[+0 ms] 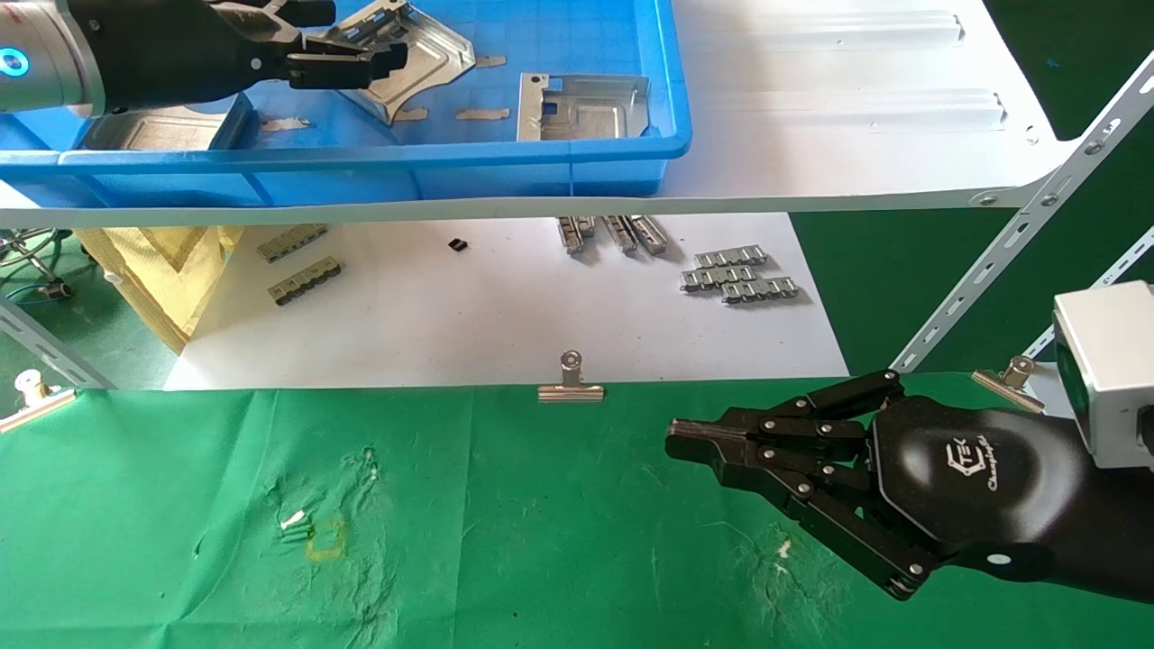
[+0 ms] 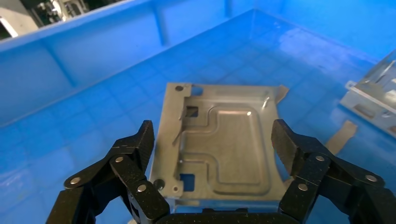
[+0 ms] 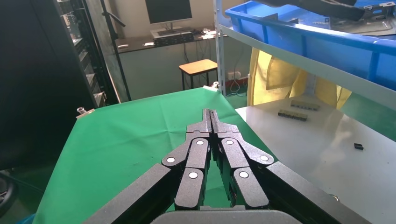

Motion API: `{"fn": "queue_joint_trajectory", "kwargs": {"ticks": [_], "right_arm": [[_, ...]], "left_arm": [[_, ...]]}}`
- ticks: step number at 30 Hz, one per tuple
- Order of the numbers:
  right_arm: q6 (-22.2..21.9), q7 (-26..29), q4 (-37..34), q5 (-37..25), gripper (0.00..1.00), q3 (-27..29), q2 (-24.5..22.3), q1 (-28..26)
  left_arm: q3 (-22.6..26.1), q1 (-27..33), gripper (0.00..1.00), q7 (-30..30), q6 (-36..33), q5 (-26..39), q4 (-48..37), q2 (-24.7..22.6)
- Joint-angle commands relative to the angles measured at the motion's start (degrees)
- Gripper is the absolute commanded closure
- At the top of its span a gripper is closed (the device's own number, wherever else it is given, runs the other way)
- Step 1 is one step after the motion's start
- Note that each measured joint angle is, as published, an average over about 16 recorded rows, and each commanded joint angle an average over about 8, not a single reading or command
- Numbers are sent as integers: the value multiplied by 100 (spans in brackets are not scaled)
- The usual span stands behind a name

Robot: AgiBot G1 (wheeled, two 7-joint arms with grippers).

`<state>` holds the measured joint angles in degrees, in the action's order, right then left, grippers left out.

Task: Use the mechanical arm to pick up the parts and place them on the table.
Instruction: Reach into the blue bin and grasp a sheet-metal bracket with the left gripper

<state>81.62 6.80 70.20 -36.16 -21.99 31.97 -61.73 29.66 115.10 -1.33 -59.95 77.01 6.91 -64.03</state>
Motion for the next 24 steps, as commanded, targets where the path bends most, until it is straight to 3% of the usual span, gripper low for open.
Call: {"fn": "queue_joint_trajectory", "kwargs": {"ticks": [1, 24], "right_arm": [[0, 0, 0, 0, 100, 0, 0, 0], [0, 0, 0, 0, 100, 0, 0, 0]], "left_arm": [[34, 65, 100, 3, 27, 51, -116, -49], [-12, 164, 100, 589, 88, -2, -498, -106]]}}
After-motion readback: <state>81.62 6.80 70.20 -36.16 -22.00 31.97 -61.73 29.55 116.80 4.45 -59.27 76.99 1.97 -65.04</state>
